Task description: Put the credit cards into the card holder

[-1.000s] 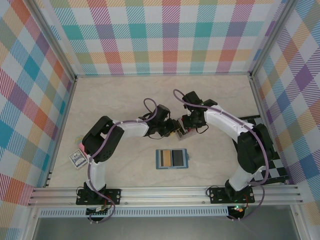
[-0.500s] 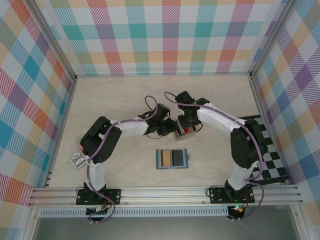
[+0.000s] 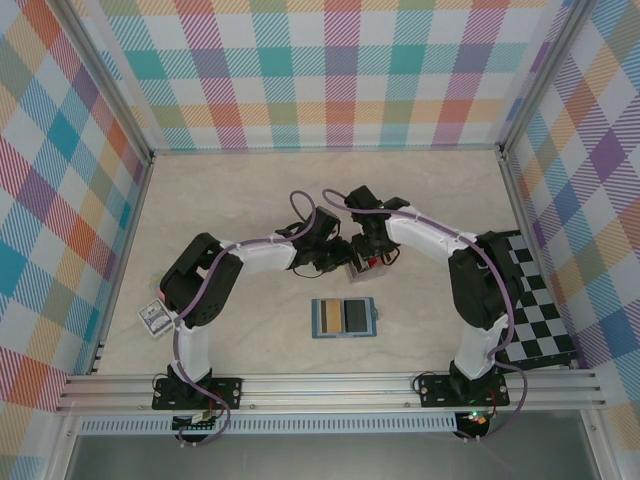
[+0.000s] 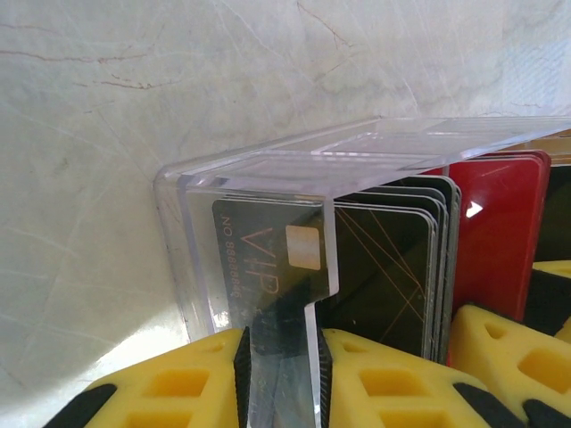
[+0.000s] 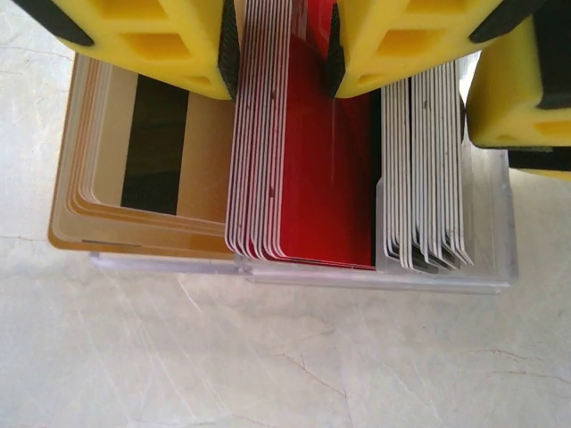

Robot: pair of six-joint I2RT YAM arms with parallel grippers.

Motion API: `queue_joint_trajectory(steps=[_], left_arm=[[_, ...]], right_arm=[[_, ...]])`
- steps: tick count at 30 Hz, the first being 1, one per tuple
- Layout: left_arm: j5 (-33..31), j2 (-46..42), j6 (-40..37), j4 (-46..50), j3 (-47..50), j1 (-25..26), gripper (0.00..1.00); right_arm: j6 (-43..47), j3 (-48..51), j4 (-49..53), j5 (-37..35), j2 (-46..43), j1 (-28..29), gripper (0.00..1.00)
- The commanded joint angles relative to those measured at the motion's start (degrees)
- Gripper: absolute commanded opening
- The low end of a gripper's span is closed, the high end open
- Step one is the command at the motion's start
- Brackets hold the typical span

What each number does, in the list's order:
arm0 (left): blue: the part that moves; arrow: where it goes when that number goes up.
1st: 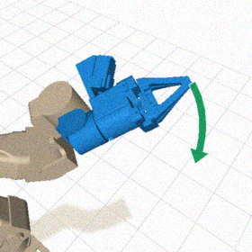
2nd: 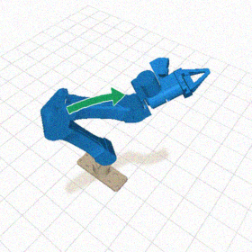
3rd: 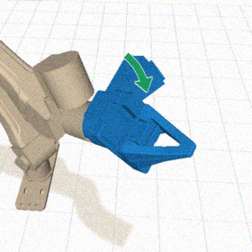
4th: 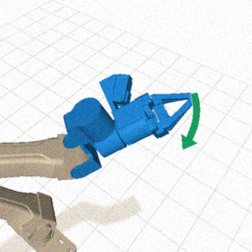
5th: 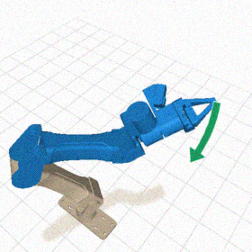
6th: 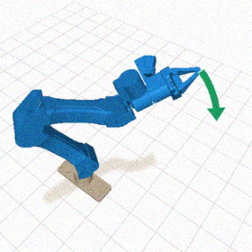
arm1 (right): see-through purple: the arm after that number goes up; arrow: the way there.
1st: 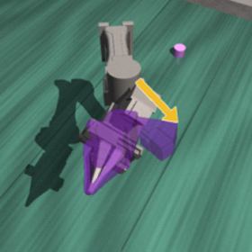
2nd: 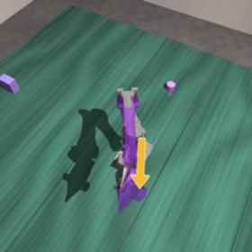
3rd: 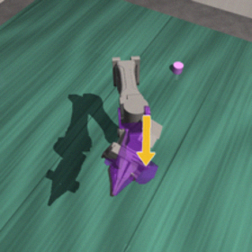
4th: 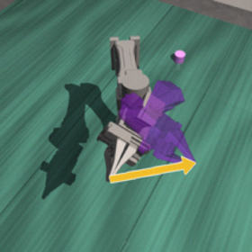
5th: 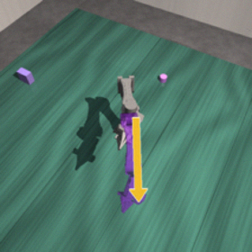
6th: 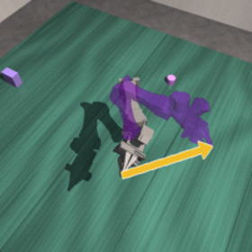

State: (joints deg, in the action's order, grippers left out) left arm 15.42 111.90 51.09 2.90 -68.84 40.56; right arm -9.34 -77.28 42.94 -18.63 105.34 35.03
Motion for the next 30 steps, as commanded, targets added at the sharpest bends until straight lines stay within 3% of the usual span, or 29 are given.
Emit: queue_joint_trajectory(steps=[1, 23, 30], left_arm=[[-0.88, -1.01, -1.38, 5.47, 0.81, -0.58, 0.26], [-0.48, -0.65, -1.3, 5.45, 1.07, -0.63, 0.26], [-0.44, -0.8, -1.26, 5.45, 1.32, -0.61, 0.26]], right_arm=[[0.59, -1.21, 0.39, -6.4, 0.43, 0.55, 0.33], [0.84, -1.04, 1.46, -7.38, -3.16, 0.58, 0.3], [0.8, -0.95, 1.55, -6.17, -1.95, 0.57, 0.22]])
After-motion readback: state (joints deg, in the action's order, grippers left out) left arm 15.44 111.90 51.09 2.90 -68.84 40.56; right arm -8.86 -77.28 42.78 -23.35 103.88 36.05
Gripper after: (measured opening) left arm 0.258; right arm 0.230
